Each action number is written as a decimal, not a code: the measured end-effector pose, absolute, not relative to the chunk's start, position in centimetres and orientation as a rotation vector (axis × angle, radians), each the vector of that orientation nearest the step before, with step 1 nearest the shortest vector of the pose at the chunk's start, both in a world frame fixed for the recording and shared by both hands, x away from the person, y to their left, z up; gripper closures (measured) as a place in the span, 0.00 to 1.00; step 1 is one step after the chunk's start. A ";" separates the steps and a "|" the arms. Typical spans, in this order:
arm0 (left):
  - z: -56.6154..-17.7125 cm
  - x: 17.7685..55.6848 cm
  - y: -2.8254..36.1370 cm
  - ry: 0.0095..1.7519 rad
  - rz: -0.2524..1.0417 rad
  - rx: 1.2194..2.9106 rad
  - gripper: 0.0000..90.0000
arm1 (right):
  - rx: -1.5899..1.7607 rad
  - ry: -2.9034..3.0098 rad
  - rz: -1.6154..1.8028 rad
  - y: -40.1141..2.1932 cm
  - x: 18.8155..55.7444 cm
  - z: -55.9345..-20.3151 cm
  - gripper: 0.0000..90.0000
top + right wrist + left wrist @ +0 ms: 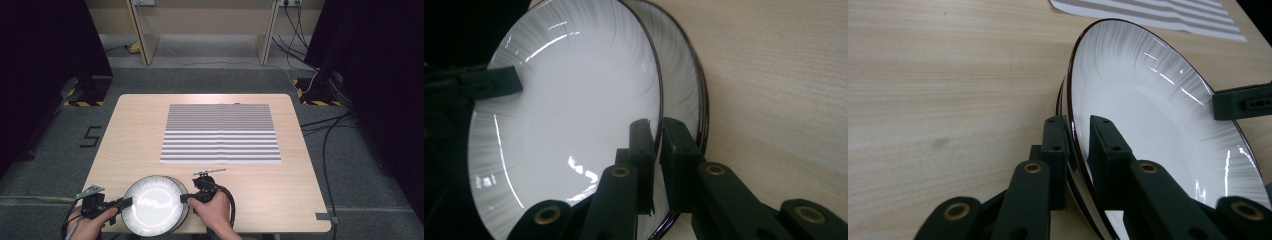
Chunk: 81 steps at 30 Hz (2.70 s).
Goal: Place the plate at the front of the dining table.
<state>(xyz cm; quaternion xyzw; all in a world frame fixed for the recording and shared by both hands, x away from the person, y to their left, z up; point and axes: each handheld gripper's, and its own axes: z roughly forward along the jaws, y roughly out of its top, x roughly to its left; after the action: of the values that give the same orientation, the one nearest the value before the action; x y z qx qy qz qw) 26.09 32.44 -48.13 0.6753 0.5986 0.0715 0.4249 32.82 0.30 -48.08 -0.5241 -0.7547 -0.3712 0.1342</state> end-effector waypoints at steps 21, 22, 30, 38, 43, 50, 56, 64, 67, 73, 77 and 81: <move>-47.0 27.9 32.3 1.479 0.199 1.605 0.94 | -1.538 -2.253 -1.243 -0.3 33.9 -46.3 0.98; -47.0 28.1 32.2 1.468 0.207 1.597 0.94 | -1.536 -2.262 -1.260 -0.4 34.0 -46.1 0.98; -46.7 29.1 31.6 1.407 0.235 1.597 0.94 | -1.564 -2.274 -1.359 -1.3 34.4 -45.0 0.99; -46.1 30.4 29.5 1.417 0.265 1.599 0.94 | -1.504 -2.396 -1.487 -0.1 34.2 -42.1 1.00; -46.8 30.7 30.6 1.461 0.265 1.585 0.94 | -1.587 -2.446 -1.407 -1.9 35.5 -42.3 1.00; -46.9 30.2 30.9 1.455 0.286 1.591 0.94 | -1.596 -2.305 -1.315 -4.1 35.1 -44.6 0.93; -47.2 30.0 31.0 1.463 0.278 1.589 0.94 | -1.510 -2.279 -1.291 -1.9 34.6 -45.9 0.91; -47.4 30.0 31.0 1.463 0.278 1.591 0.94 | -1.511 -2.319 -1.225 -0.9 34.9 -46.6 0.94; -47.5 29.9 31.0 1.467 0.273 1.587 0.94 | -1.501 -2.334 -1.217 -0.7 35.0 -46.7 0.94; -47.7 30.0 31.1 1.472 0.265 1.587 0.93 | -1.500 -2.320 -1.211 -0.5 35.2 -47.1 0.92; -47.8 30.0 31.2 1.475 0.258 1.585 0.93 | -1.504 -2.318 -1.216 -0.3 35.2 -47.4 0.93; -47.6 30.0 31.1 1.476 0.253 1.587 0.94 | -1.531 -2.347 -1.197 0.1 35.1 -47.1 0.94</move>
<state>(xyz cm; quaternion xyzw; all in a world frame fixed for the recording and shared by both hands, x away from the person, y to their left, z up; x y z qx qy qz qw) 29.97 31.15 -47.62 0.6453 0.6001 0.1030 0.4615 35.08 0.08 -47.11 -0.5020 -0.7693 -0.3923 0.0473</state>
